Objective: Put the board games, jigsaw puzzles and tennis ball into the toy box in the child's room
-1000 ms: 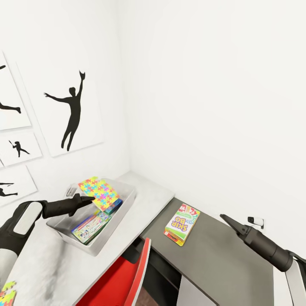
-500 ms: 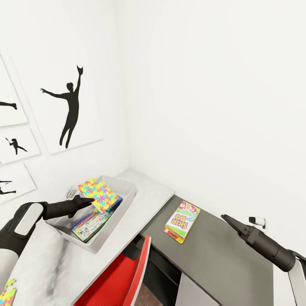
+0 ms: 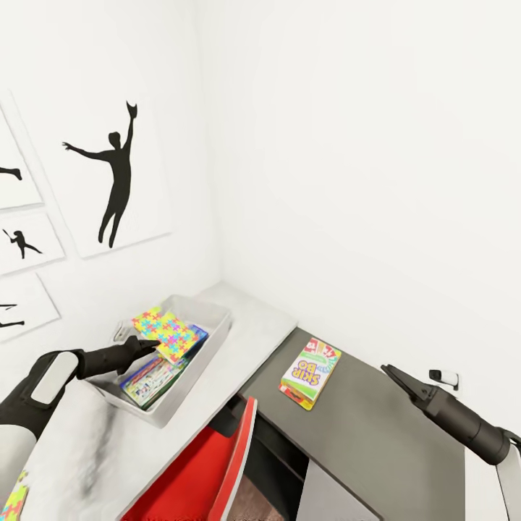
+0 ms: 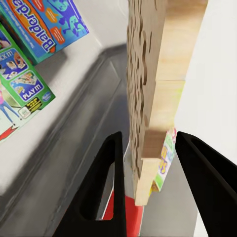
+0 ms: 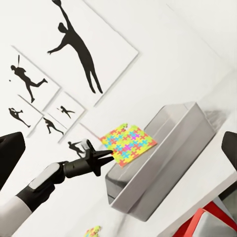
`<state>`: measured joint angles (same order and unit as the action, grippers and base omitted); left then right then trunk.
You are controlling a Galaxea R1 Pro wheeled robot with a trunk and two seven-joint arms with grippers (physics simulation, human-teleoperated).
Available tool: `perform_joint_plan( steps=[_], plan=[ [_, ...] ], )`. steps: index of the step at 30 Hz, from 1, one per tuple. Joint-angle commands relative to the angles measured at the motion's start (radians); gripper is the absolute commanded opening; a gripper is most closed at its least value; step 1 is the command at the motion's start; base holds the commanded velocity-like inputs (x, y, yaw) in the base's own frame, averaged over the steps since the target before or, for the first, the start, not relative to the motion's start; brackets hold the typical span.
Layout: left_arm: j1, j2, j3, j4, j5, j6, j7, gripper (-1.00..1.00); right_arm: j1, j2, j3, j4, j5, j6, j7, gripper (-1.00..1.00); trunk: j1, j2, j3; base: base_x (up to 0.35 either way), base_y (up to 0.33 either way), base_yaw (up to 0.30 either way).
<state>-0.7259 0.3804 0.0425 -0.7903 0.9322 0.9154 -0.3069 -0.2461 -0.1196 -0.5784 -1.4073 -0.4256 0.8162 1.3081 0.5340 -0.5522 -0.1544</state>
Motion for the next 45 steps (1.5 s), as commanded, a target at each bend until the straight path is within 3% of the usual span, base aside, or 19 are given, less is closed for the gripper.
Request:
perform_joint_plan(
  steps=[1,45],
  plan=[
    [-0.001,-0.001,0.002,0.002,-0.005,0.003,-0.006,-1.00,-0.001,0.000,-0.001,0.000,-0.002,0.007,0.004,1.00,0.000,-0.002,-0.004,0.000,0.000,0.000],
    [-0.001,0.002,0.003,0.006,-0.009,-0.067,-0.015,-1.00,0.000,0.000,-0.003,0.001,0.001,0.006,0.010,1.00,0.000,-0.002,-0.076,0.000,0.000,0.000]
  ],
)
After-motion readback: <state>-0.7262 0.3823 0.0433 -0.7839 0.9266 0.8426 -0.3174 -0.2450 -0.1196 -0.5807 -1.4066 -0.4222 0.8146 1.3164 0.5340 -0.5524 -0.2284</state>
